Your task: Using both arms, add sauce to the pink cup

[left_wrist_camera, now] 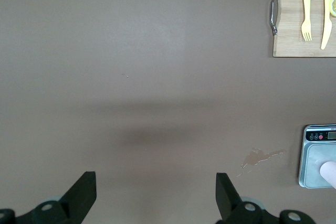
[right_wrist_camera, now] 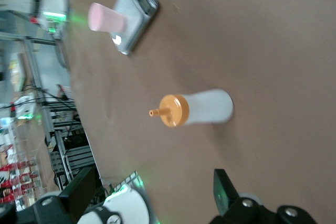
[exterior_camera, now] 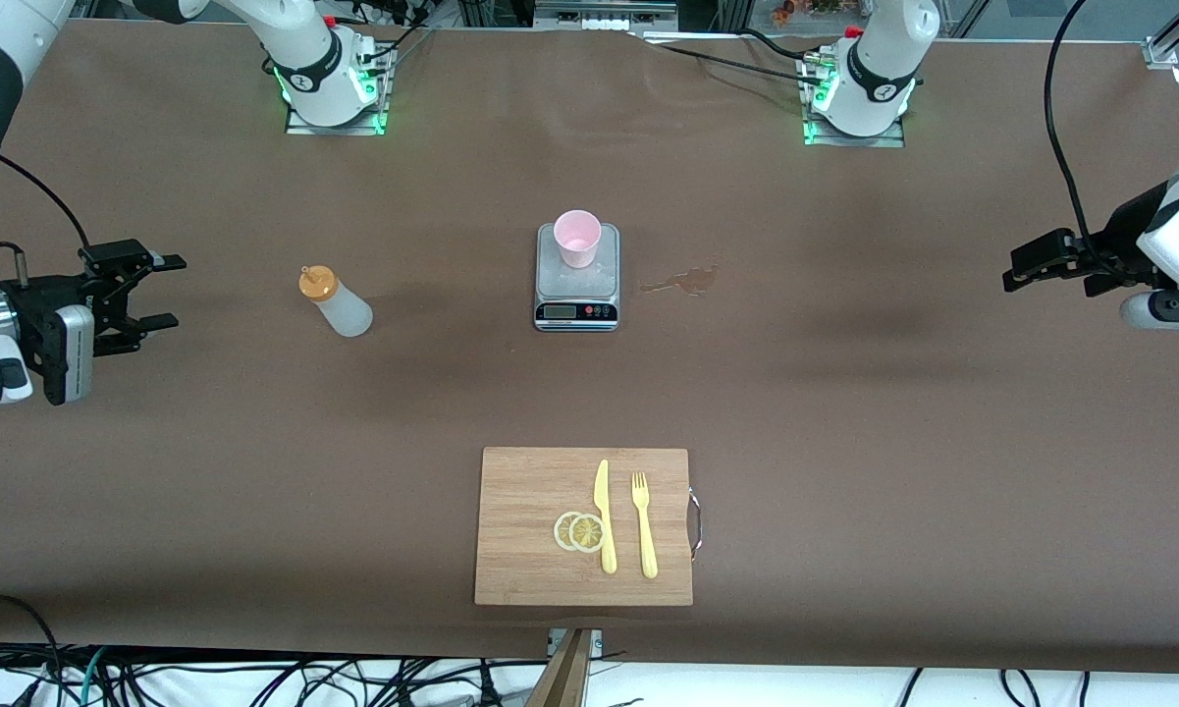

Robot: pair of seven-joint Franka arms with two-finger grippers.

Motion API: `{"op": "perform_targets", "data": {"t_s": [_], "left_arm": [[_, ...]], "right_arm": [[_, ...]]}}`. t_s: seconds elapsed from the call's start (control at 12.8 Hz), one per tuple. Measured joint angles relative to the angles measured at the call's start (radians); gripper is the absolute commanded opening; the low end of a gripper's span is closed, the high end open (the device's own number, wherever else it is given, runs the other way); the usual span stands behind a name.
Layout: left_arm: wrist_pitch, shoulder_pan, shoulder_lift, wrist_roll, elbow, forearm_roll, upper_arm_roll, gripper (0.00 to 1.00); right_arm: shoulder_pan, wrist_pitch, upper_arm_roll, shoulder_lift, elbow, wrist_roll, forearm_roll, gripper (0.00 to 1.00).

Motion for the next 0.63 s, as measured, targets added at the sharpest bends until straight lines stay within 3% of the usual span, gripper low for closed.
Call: {"op": "perform_targets", "data": {"t_s": [0.16,0.39,0.47,0.63], "left_arm": [[0.000,0.000,0.000,0.000,0.000,0.000,0.000,1.00],[0.000,0.000,0.000,0.000,0.000,0.000,0.000,1.00],[0.000,0.000,0.000,0.000,0.000,0.000,0.000,1.00],[0.000,0.000,0.000,0.000,0.000,0.000,0.000,1.00]], "right_arm": [[0.006,0.059,0.086,-0.068,0.007,0.152,-0.165,1.00],[-0.105,0.206,0.412,-0.256,-0.111,0.490,-0.489,1.00],[-0.135,0.251,0.494,-0.321,-0.176,0.623,-0.555,1.00],[-0.164,0.353,0.596,-0.445,-0.320,0.871,-0.631,1.00]]}}
